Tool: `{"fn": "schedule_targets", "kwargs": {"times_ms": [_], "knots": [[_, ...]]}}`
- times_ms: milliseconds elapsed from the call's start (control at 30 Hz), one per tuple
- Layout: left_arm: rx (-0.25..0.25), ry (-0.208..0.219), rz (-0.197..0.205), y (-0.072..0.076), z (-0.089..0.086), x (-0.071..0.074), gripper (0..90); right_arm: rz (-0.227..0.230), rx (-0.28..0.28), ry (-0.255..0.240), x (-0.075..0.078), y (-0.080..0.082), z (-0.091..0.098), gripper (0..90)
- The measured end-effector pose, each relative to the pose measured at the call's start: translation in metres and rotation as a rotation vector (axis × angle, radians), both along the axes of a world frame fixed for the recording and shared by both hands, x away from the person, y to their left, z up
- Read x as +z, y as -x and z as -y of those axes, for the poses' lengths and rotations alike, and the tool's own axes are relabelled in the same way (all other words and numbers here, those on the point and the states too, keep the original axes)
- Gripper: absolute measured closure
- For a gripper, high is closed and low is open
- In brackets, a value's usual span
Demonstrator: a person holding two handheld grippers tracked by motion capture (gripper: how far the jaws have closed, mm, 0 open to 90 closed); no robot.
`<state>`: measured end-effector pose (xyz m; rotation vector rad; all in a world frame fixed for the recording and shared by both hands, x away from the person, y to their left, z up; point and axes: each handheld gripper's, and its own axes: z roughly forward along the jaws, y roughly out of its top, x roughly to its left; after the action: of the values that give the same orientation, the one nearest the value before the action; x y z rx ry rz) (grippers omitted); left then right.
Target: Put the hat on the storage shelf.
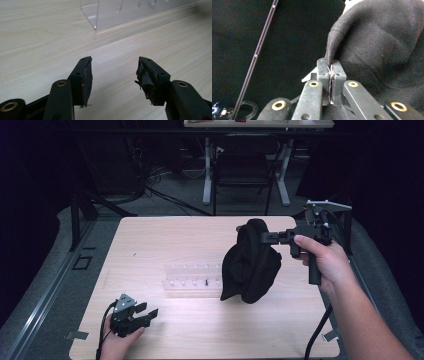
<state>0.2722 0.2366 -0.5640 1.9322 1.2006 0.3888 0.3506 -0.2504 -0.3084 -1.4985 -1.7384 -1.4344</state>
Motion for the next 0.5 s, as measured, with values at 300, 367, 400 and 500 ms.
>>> {"fn": "schedule_targets", "kwargs": {"times_ms": [300, 367, 400, 500], "knots": [[-0.001, -0.002, 0.001, 0.0, -0.001, 0.0, 45.4, 0.01, -0.011, 0.0, 0.003, -0.014, -0.013, 88.4], [0.0, -0.002, 0.001, -0.001, -0.001, 0.0, 45.1, 0.013, -0.01, -0.001, 0.003, -0.017, -0.017, 88.4], [0.0, -0.002, 0.002, -0.001, -0.001, 0.0, 45.1, 0.013, -0.005, 0.005, 0.003, -0.019, -0.02, 88.4], [0.002, -0.001, 0.001, -0.001, -0.002, 0.001, 45.1, 0.014, -0.004, 0.007, 0.002, -0.024, -0.026, 88.4]]}}
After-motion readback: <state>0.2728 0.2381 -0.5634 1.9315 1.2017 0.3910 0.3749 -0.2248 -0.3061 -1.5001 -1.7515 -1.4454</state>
